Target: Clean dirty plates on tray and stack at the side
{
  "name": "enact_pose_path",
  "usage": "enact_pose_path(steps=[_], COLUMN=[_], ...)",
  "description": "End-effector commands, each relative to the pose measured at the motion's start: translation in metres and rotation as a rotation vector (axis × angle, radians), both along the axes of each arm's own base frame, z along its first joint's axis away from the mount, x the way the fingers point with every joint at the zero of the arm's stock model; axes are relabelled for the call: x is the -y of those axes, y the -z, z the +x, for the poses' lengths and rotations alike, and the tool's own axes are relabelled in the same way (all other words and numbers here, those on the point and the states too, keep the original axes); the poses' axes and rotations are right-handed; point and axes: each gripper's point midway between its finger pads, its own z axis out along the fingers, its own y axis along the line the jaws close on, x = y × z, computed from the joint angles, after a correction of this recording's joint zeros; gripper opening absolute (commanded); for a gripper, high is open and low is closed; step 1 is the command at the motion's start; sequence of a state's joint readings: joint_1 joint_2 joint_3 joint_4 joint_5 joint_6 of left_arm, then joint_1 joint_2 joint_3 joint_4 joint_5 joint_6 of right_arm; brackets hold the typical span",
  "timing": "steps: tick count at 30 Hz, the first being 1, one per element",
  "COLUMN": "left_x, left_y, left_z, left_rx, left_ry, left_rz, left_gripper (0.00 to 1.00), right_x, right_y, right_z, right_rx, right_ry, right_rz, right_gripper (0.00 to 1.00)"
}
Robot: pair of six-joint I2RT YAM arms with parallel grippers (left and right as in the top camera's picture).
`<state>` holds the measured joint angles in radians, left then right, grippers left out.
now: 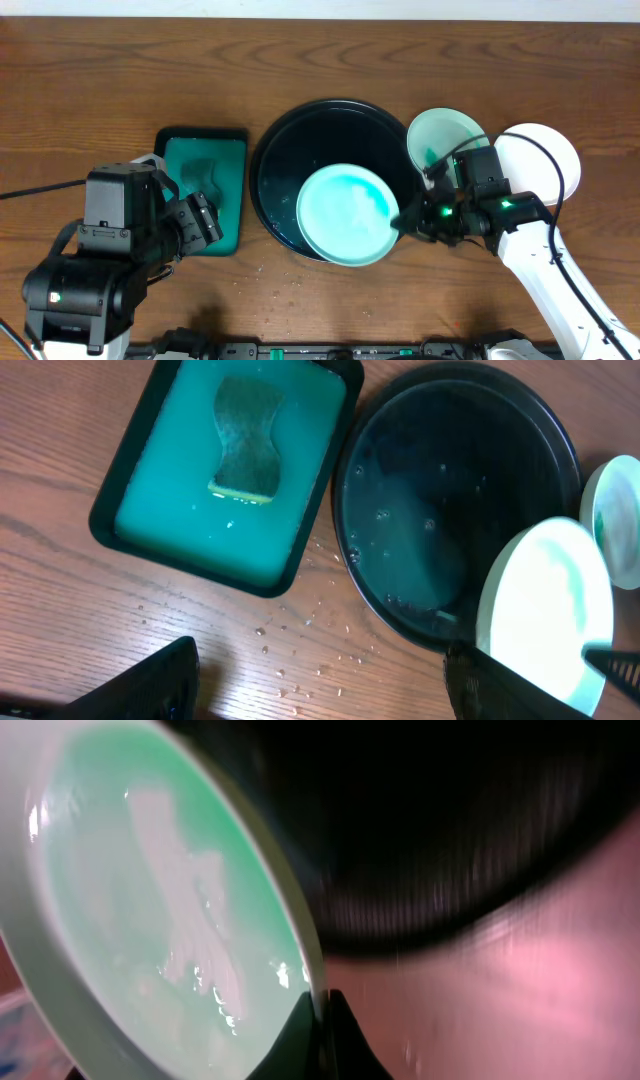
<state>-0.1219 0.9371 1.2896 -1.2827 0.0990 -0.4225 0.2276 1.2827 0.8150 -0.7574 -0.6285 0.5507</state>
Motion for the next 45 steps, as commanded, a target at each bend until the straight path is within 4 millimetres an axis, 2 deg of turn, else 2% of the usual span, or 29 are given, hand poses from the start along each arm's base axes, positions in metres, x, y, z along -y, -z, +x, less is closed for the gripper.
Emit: enact_pose_path(steps=[1, 4, 8, 17, 25, 31, 40, 45], left_x=[0.001, 0.000, 0.000, 0.000, 0.000, 0.000, 0.000, 0.000], left_y=[0.000, 0.000, 0.001, 0.001, 0.001, 0.001, 0.002, 0.004], left_z=[-0.001, -0.002, -0.002, -0.002, -0.002, -0.002, -0.003, -0.003], left_rx=[-0.005, -0.010, -0.012, -0.012, -0.012, -0.012, -0.019, -0.025], left_ry=[-0.005, -0.005, -0.005, -0.005, -0.005, -0.005, -0.004, -0.005], left_rz=[-0.003, -0.003, -0.003, -0.003, -0.003, -0.003, -0.001, -0.001], left_gripper=[0.79, 0.79, 0.79, 0.79, 0.79, 0.79, 0.79, 0.79], right_x=[0.006, 0.002, -0.011, -0.006, 0.011, 0.015, 0.026, 0.018], right_y=[-0.008, -0.024, -0.046, -0.059, -0.074, -0.086, -0.108, -0.124], right_z=[0.036, 0.065, 0.086, 0.107, 0.128, 0.138, 0.138, 0.135], right_rx=[0.204, 0.363, 0.507, 0.597, 0.593, 0.606, 0.684, 0.767], right_ry=[0.001, 0.009, -0.001, 0.020, -0.036, -0.140, -0.266, -0.333], right_rz=[-0.056, -0.059, -0.019, -0.199, -0.504, -0.718, -1.100, -1.264], right_gripper=[0.01, 0.01, 0.02, 0.01, 0.01, 0.01, 0.01, 0.01])
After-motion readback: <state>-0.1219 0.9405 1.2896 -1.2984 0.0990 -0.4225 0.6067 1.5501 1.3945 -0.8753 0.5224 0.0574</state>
